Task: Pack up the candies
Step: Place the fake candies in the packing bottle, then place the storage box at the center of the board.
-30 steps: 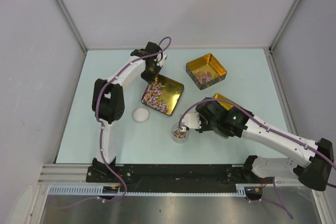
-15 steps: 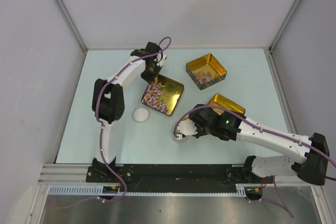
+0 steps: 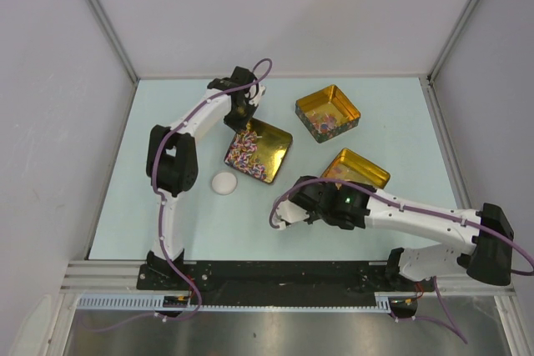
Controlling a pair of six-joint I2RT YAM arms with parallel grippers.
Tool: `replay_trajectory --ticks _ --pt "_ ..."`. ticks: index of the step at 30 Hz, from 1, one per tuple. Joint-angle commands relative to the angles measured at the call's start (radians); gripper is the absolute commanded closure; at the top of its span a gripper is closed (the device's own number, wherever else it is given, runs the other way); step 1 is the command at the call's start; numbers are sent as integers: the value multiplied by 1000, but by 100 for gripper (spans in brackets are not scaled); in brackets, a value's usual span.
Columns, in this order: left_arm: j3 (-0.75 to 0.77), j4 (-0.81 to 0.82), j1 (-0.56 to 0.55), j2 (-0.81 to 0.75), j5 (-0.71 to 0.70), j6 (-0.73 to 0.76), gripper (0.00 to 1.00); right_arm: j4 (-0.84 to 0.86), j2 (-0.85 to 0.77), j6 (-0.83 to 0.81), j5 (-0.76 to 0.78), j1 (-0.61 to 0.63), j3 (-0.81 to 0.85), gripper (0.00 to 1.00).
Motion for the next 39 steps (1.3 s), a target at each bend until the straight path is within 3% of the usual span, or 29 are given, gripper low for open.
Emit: replay_trajectory --ticks 1,9,17,27,39 --pt "10 3 2 -38 -5 1 100 18 7 -24 70 14 6 100" --pt "12 3 2 -32 -6 1 100 39 -20 -36 97 18 6 100" --pt "9 8 -7 -46 -52 4 100 136 -36 -84 108 -55 76 100" --pt "-13 33 -4 -110 -94 10 100 440 47 -132 148 -216 76 100" --pt "107 -12 215 3 -60 -26 100 452 -2 -9 71 -378 76 100"
